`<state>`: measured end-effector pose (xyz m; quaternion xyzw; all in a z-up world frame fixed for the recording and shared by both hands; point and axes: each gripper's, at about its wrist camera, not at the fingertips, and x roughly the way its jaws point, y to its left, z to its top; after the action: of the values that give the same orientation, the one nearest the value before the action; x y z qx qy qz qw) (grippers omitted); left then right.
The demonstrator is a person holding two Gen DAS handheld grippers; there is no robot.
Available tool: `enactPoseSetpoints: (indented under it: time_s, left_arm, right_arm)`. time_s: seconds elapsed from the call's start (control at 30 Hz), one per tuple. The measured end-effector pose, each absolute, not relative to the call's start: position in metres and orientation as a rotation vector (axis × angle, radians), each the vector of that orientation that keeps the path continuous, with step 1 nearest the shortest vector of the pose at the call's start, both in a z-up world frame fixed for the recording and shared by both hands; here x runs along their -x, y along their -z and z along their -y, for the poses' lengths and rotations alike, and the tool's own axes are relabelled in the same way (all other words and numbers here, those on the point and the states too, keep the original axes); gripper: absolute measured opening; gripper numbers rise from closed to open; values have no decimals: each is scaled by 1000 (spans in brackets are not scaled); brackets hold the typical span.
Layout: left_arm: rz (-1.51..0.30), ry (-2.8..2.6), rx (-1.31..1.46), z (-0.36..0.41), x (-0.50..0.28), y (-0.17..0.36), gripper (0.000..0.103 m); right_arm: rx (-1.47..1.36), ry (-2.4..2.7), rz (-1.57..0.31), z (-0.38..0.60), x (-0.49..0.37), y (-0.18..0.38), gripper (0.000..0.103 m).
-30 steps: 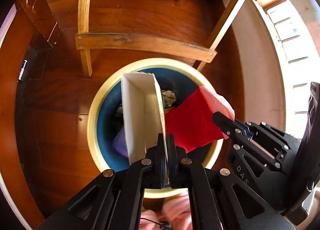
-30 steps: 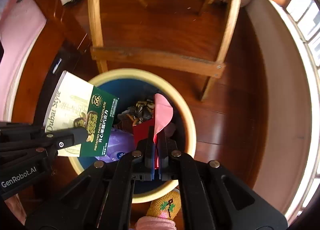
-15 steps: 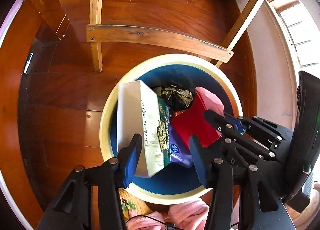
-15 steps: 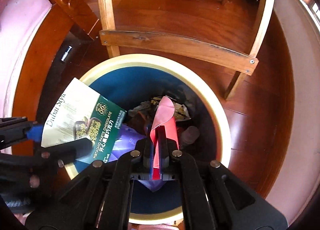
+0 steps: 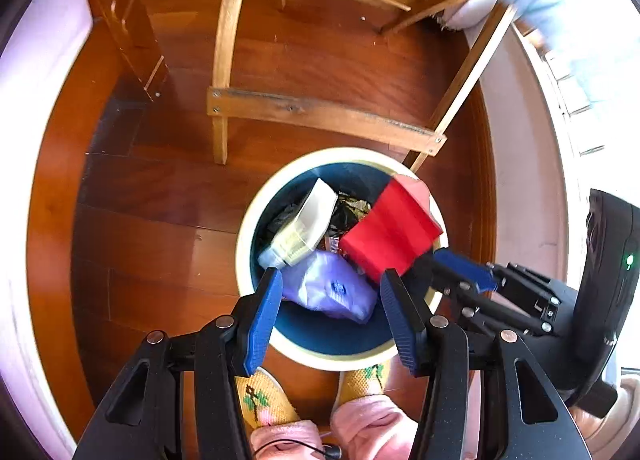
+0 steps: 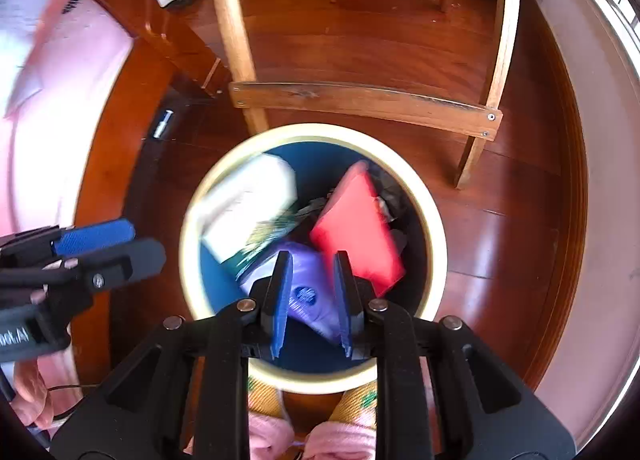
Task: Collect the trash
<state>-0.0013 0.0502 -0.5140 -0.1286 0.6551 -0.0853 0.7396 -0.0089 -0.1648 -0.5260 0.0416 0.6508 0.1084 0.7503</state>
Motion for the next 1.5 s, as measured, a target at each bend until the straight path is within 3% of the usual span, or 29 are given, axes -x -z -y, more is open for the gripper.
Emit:
enactPoseSetpoints:
  time_s: [0.63, 1.5]
  left_arm:
    - [-1331, 110, 240, -65, 6, 382, 52]
    - [-1080, 31, 91, -74, 13, 26, 52]
  right_arm:
    - [-129, -133, -1308, 151, 31, 396, 19]
    - [-156, -21, -1076, 148, 34, 25, 19]
